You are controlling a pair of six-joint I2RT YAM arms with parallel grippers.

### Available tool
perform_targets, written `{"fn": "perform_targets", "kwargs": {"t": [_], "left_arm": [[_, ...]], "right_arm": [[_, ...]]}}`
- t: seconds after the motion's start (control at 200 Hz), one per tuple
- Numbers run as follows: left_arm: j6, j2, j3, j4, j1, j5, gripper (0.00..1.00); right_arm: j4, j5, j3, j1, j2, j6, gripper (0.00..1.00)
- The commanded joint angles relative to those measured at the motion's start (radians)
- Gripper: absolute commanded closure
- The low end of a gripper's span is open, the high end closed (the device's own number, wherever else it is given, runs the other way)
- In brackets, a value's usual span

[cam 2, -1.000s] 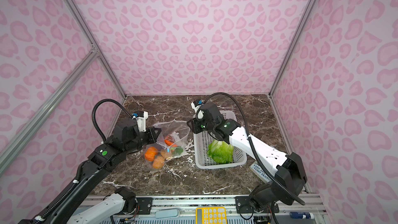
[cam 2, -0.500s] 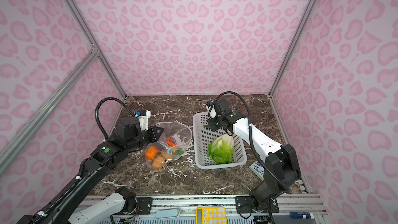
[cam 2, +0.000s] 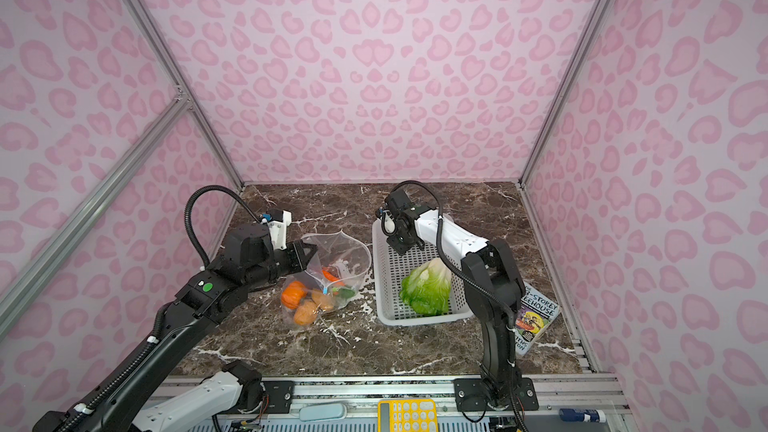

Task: Place the food in the zip-top bag and seal the zipper
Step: 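Release the bag edge and move the right gripper over the green pepper, then lower the right gripper into the basket and grasp the green pepper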

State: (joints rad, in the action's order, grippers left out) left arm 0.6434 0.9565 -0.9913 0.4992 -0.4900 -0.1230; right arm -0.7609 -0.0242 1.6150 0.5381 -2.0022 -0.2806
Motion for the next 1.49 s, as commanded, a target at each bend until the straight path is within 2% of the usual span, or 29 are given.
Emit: {"fn": "perform_targets", "kwargs": {"t": [0.0, 0.415, 0.6, 0.695, 0.885, 1.14, 1.365, 1.445, 1.49], "left_arm": [[-0.016, -0.004, -0.008, -0.047, 0.001, 0.012, 0.97], [-0.007, -0.074, 0.036, -0.037, 0.002, 0.049, 0.97], [0.006, -0.077, 0.042, -0.037, 0.002, 0.04, 0.97], [0.009, -0.076, 0.042, -0.037, 0.002, 0.04, 0.97], [0.018, -0.076, 0.042, -0.039, 0.002, 0.04, 0.97], [0.022, -0.073, 0.045, -0.04, 0.002, 0.038, 0.97], [0.021, -0.067, 0.042, -0.042, 0.002, 0.036, 0.97], [0.021, -0.068, 0.045, -0.043, 0.002, 0.037, 0.97], [0.022, -0.068, 0.046, -0.044, 0.002, 0.036, 0.97]], "right_arm": [[-0.05, 0.057, 0.041, 0.0, -0.052, -0.055, 0.49], [-0.053, 0.05, 0.12, -0.002, -0.202, -0.108, 0.5], [-0.047, 0.047, 0.105, -0.006, -0.221, -0.103, 0.55], [-0.037, 0.031, 0.09, -0.01, -0.215, -0.099, 0.62], [-0.013, 0.023, 0.064, -0.015, -0.195, -0.091, 0.83], [0.007, 0.002, 0.047, -0.019, -0.153, -0.071, 1.0], [0.023, -0.056, 0.041, -0.026, -0.091, -0.051, 1.0], [0.043, -0.039, 0.028, -0.029, -0.078, -0.057, 1.0], [0.056, -0.012, 0.02, -0.031, -0.078, -0.065, 0.93]]}}
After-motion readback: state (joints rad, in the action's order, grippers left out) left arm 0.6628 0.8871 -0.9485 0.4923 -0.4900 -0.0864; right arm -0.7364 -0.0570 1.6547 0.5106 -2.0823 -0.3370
